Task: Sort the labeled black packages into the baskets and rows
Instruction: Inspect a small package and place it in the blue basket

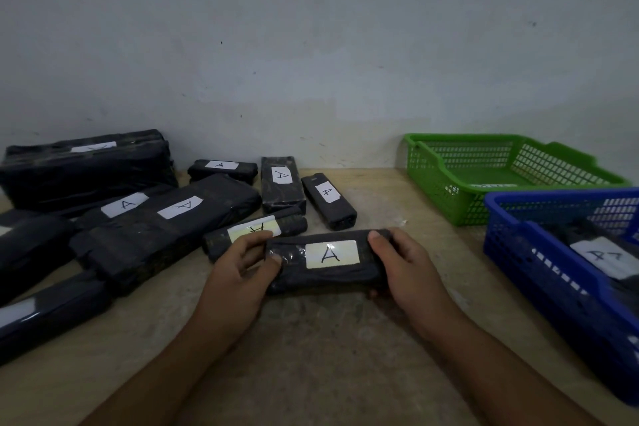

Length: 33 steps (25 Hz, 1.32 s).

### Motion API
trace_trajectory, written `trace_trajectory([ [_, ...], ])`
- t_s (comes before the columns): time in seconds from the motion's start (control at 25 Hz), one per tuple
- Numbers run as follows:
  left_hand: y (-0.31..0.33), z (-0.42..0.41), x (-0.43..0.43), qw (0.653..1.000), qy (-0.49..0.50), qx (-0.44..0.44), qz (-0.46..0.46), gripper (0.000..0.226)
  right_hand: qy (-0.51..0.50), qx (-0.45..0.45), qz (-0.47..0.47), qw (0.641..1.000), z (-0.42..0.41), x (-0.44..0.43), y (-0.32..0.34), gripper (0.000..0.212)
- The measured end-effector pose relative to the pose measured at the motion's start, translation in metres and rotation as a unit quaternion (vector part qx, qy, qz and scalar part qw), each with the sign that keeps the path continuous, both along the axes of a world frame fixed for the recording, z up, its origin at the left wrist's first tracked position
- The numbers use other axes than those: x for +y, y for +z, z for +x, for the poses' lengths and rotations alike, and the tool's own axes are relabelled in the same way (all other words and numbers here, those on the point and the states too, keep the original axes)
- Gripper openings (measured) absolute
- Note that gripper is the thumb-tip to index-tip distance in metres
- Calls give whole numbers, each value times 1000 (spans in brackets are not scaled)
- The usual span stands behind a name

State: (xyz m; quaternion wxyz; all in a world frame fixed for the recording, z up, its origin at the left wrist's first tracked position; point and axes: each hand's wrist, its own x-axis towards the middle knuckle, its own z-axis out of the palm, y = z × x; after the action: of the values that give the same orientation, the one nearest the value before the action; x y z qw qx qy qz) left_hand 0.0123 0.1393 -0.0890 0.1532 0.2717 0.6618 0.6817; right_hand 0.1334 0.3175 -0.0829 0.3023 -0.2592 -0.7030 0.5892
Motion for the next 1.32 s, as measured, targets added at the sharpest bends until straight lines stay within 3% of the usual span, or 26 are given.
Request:
trace_trajectory([
  [0.2,1,-2,1,994,-27,-106,18,22,-11,36,50,998,1,12,-6,18],
  [0.48,-3,-17,-3,996,68,-54,-8,21,88,20,-97,991,1,2,0,20],
  [0.68,-5,-19,-3,994,34,-106,22,20,84,3,-50,995,2,6,-7,22],
  [0.96,5,-7,-7,999,46,-25,9,16,72,-11,-40,997,4,8,-3,15],
  [1.08,11,9,-8,998,45,-28,18,17,61,-18,41,997,15,8,-1,34],
  [1.32,36,44,13,983,20,-141,114,21,35,-30,126,991,69,15,30,7],
])
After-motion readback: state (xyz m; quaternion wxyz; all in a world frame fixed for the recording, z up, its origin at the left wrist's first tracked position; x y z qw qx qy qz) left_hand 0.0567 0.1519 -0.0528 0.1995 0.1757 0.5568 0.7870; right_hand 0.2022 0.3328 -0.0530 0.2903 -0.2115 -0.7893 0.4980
